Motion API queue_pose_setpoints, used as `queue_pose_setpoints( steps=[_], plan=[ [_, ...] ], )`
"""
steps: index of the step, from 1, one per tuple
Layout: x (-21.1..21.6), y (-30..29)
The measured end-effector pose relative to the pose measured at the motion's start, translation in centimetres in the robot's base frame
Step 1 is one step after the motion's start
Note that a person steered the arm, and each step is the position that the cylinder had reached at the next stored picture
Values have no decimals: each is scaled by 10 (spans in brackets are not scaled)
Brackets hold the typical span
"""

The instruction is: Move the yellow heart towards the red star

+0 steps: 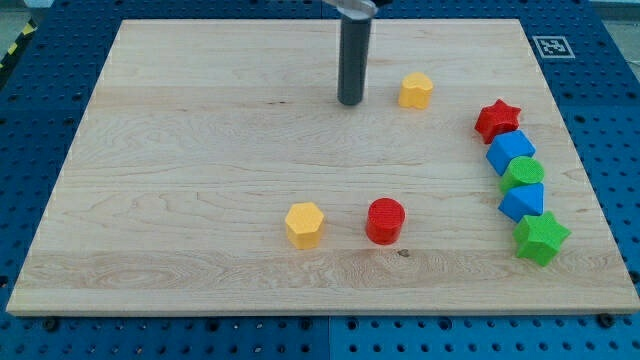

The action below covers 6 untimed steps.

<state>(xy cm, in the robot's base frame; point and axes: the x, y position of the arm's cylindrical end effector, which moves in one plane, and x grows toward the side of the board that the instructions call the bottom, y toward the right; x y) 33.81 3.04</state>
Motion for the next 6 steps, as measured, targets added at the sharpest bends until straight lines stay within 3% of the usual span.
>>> queue_pose_setpoints(
  steps=[1, 2, 6],
  plan=[
    [-10, 0],
    [13, 6],
    [15, 115]
  ],
)
